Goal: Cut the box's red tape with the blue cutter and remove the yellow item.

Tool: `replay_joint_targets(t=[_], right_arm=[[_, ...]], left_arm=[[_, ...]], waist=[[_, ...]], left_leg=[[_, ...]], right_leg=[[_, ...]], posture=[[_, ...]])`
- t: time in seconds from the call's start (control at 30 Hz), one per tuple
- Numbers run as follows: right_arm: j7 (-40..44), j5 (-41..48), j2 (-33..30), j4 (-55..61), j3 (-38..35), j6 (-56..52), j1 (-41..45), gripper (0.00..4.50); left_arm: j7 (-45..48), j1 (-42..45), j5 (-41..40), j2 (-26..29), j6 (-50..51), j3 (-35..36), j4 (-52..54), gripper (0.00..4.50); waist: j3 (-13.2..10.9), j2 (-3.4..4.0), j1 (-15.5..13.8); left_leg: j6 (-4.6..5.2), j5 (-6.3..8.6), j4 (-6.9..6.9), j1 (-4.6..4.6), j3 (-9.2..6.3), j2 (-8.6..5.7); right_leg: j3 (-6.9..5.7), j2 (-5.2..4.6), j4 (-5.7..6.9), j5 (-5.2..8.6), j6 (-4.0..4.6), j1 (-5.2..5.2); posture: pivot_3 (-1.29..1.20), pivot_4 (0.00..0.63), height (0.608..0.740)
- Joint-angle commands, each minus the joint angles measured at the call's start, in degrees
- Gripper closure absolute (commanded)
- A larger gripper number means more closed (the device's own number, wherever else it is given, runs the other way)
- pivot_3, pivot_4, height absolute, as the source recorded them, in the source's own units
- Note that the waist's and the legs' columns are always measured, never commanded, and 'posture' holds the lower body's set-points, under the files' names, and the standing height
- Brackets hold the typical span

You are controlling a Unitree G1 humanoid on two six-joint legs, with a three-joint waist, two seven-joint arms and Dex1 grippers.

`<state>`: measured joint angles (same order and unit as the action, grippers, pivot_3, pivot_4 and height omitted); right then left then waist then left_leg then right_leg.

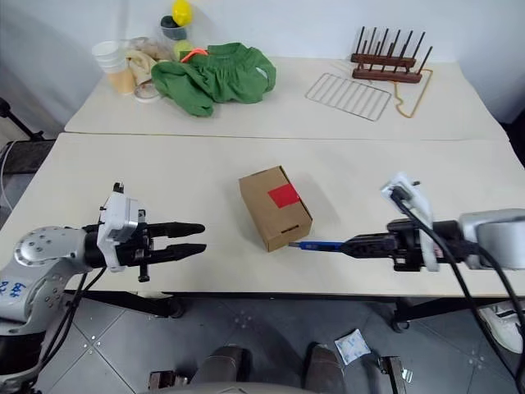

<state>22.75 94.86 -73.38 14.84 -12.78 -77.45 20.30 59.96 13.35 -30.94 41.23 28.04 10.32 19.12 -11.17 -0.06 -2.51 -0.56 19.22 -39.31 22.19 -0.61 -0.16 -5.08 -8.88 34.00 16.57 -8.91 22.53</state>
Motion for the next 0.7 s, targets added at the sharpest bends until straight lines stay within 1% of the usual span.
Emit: replay_joint_targets(t=[0.03,0.07,0.1,0.2,0.3,0.37,0.5,0.6,0.7], right_arm=[[8.87,-12.60,-3.53,2.81,-12.92,3.10,-6.53,4.35],[10.94,-16.09,-3.71,3.09,-15.36,4.47,-8.71,4.35],[10.91,-19.48,-2.88,3.04,-16.64,6.89,-9.83,4.35],[13.68,-28.37,-1.45,5.35,-17.37,13.36,-12.99,4.35],[15.34,-30.66,0.48,8.46,-16.84,16.71,-12.11,4.35],[13.89,-29.83,1.45,9.48,-15.14,16.40,-8.81,4.35],[7.53,-29.23,2.32,10.38,-7.93,12.77,1.51,4.35],[1.65,-27.64,5.24,9.30,-3.26,8.49,10.27,4.35],[-5.59,-25.88,9.41,8.52,2.02,0.79,19.40,4.35]], left_arm=[[-3.00,6.51,1.71,-4.32,-2.07,-3.73,-6.14,4.05],[-3.05,8.59,2.45,-5.71,-2.69,-5.27,-8.13,4.37],[-3.83,11.09,4.09,-7.03,-3.24,-6.95,-10.80,4.50],[-4.18,17.12,7.77,-10.09,-7.14,-10.41,-16.73,4.50],[-5.68,24.71,11.42,-13.36,-8.93,-13.69,-24.16,4.50],[-5.33,28.14,13.73,-14.40,-10.00,-15.73,-28.11,4.50],[-4.62,33.15,17.08,-16.37,-11.91,-18.77,-33.71,4.50],[-4.42,35.19,19.36,-16.80,-11.26,-20.69,-36.19,4.50],[-5.71,36.30,22.72,-17.27,-11.66,-22.87,-38.36,4.50]], waist=[[0.00,0.01,-0.79],[0.00,0.00,-1.05],[0.03,-0.04,-1.06],[0.05,-0.09,-0.66],[0.04,-0.10,-0.40],[0.04,-0.10,0.01],[0.04,-0.10,0.86],[0.02,-0.14,1.11],[0.02,-0.14,1.13]], left_leg=[[0.00,0.00,0.00,0.00,0.01,-0.01],[0.01,-0.01,-0.02,0.00,0.02,-0.02],[0.02,-0.02,-0.05,0.00,0.02,-0.04],[0.02,-0.02,-0.10,-0.02,0.15,-0.04],[0.02,-0.02,-0.08,-0.03,0.17,-0.03],[0.02,-0.02,-0.08,-0.04,0.24,-0.03],[0.01,-0.03,-0.07,-0.07,0.27,-0.02],[0.01,-0.03,-0.04,-0.04,0.26,-0.01],[0.01,-0.03,-0.03,0.00,0.27,-0.01]], right_leg=[[0.01,0.00,0.02,0.00,-0.01,0.01],[0.01,0.00,0.04,-0.01,-0.01,0.00],[0.01,0.00,0.06,-0.04,-0.02,0.00],[0.13,0.02,0.06,-0.10,-0.05,0.01],[0.17,0.05,0.05,-0.11,-0.06,0.04],[0.24,0.05,0.07,-0.11,-0.07,0.07],[0.27,0.06,0.05,-0.12,-0.07,0.09],[0.27,0.06,0.02,-0.12,-0.07,0.11],[0.27,0.06,0.03,-0.12,-0.07,0.17]], posture=[[0.00,0.150,0.740],[0.00,0.150,0.740],[0.00,0.150,0.740],[0.00,0.150,0.740],[0.00,0.150,0.740],[0.00,0.150,0.740],[0.00,0.150,0.740],[0.00,0.150,0.740],[0.00,0.150,0.740]])
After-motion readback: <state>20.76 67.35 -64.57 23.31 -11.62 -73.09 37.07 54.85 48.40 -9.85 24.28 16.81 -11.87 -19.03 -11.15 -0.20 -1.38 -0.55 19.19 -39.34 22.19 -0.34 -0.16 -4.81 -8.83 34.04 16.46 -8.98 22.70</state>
